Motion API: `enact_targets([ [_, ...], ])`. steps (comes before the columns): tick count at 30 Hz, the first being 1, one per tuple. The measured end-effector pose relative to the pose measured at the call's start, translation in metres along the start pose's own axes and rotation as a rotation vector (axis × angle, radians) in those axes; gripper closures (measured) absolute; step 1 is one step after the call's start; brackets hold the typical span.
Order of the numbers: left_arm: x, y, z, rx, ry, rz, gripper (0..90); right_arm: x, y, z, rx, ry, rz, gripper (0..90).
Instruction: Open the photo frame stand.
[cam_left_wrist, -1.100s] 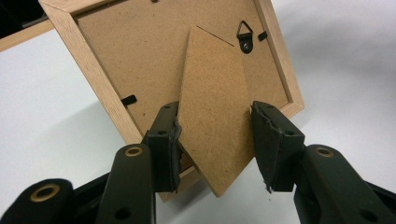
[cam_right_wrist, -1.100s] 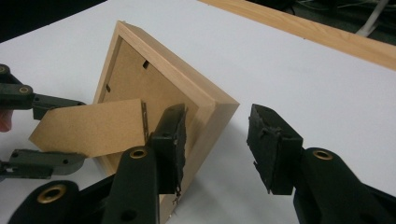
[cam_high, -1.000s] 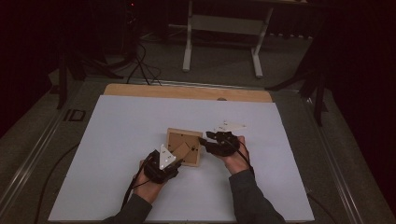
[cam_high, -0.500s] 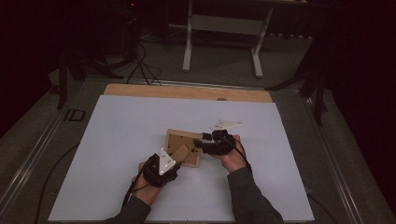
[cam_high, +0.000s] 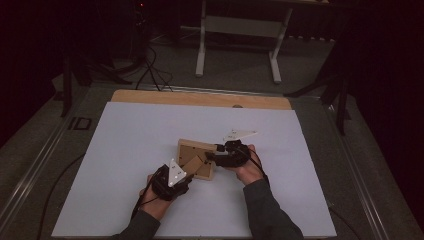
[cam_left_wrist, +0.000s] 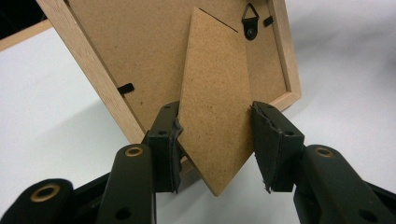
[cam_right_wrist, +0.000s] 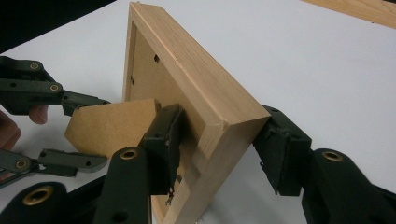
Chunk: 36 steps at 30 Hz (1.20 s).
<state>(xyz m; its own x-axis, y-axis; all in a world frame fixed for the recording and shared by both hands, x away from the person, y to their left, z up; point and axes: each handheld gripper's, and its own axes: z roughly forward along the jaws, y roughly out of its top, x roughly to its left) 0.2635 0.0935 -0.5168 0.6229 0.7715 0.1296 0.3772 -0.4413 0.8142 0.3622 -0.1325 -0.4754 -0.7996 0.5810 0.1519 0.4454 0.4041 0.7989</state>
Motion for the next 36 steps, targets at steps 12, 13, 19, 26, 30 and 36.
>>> enact_targets([
  [12, 0.011, 0.004, -0.005, 0.022, -0.108, -0.055, 55.9, 0.002, 0.0, -0.002, 0.001, 0.001, -0.024, 52.5],
  [13, 0.013, 0.005, -0.005, 0.025, -0.121, -0.06, 55.8, 0.002, 0.0, -0.003, 0.002, 0.0, -0.026, 52.7],
  [19, 0.019, 0.006, -0.007, 0.038, -0.169, -0.096, 55.3, 0.005, 0.0, -0.004, 0.001, -0.003, -0.043, 53.1],
  [26, 0.024, 0.007, -0.008, 0.045, -0.206, -0.118, 62.5, 0.008, 0.0, -0.006, 0.001, 0.0, -0.068, 54.1],
  [30, 0.025, 0.008, -0.01, 0.049, -0.21, -0.106, 67.9, 0.009, 0.0, -0.007, 0.001, -0.001, -0.077, 54.3],
  [36, 0.026, 0.008, -0.008, 0.056, -0.198, -0.104, 70.3, 0.012, 0.001, -0.011, -0.008, -0.002, -0.085, 56.7],
])
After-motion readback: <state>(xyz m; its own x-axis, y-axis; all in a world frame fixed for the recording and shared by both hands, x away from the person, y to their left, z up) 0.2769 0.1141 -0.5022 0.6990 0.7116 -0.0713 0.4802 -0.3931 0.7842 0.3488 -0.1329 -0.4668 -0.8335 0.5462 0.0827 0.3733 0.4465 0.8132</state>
